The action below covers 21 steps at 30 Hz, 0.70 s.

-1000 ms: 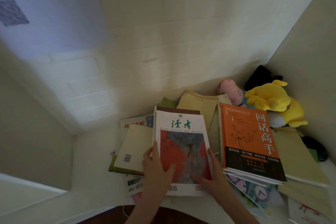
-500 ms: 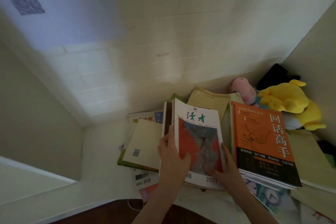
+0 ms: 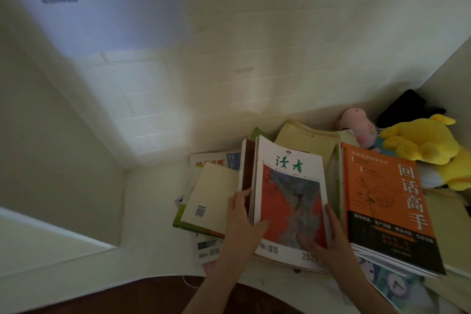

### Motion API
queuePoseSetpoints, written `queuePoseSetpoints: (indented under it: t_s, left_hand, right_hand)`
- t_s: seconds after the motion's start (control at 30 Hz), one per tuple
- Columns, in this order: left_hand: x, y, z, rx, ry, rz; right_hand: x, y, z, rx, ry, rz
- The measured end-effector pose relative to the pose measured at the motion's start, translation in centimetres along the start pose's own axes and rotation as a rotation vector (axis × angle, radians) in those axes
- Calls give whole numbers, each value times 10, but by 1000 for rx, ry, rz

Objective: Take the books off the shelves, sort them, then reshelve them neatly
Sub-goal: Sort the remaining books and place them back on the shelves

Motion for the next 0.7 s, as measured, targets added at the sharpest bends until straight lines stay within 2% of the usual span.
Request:
queuePoseSetpoints:
  t_s: [0.23, 0.3, 0.5, 0.6, 0.7]
  left_hand:
    - [-3, -10, 15, -74, -127, -39]
    - [-5, -14, 17, -211, -110, -97]
    - [-2, 2, 4, -380, -56, -153]
    - [-5, 12, -6, -433, -41, -171]
    - [-8, 20, -20, -545, -7, -139]
  right_hand:
    - [0, -1, 3, -127, 29, 30]
    - [1, -2, 3, -163, 57, 23]
    - [1, -10, -3, -213, 80, -5]
    - [-2, -15, -7, -402, 162, 4]
    - [-7, -22, -9, -620, 146, 10]
Point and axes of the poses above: each hand's wrist, its own x-axis towards the middle knuckle, its own y-axis out of the back of the hand, z = x × y, the point moved 4 cm from there along x, towards the middle knuckle, and after that the axes turned 2 degrees about x, right-handed, at the moved point
